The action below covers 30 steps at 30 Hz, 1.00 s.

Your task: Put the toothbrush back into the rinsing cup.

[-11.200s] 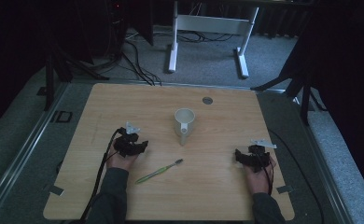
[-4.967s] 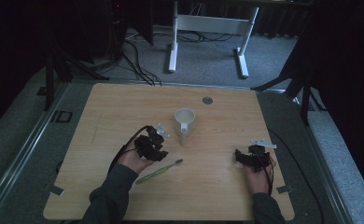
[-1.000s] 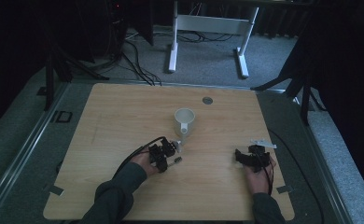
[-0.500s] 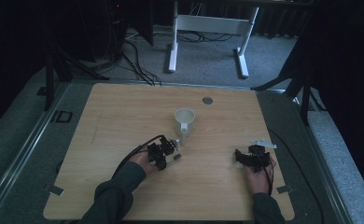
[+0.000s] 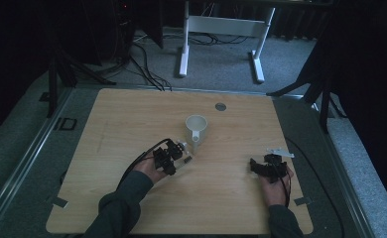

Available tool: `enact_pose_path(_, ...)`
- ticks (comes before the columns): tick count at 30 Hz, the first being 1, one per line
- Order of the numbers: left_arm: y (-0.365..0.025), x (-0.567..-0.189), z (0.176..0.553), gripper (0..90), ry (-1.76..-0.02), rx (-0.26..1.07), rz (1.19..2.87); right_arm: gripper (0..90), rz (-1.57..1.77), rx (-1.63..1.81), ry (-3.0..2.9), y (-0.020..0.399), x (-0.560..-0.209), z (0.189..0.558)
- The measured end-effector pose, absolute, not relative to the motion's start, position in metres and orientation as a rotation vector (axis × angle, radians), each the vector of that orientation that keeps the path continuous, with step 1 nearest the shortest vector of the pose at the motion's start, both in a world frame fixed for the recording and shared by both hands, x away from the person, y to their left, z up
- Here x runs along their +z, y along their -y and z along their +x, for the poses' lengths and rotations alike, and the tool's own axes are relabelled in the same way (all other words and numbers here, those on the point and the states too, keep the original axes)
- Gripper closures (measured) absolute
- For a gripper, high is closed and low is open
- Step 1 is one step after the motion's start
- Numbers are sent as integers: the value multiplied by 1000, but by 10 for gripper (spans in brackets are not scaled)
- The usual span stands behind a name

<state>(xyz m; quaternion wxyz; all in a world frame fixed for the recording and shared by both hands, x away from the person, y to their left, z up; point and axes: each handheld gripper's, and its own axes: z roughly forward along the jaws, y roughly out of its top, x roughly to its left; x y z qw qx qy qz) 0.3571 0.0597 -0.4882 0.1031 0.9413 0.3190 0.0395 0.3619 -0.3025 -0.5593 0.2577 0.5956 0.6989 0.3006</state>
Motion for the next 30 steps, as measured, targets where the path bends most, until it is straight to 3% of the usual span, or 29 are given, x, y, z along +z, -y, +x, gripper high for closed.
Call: enact_pose_path(30, -73, -463, 360, 789, -995, 190, 2591, 181, 1615, 815, -1896, 303, -559, 362)
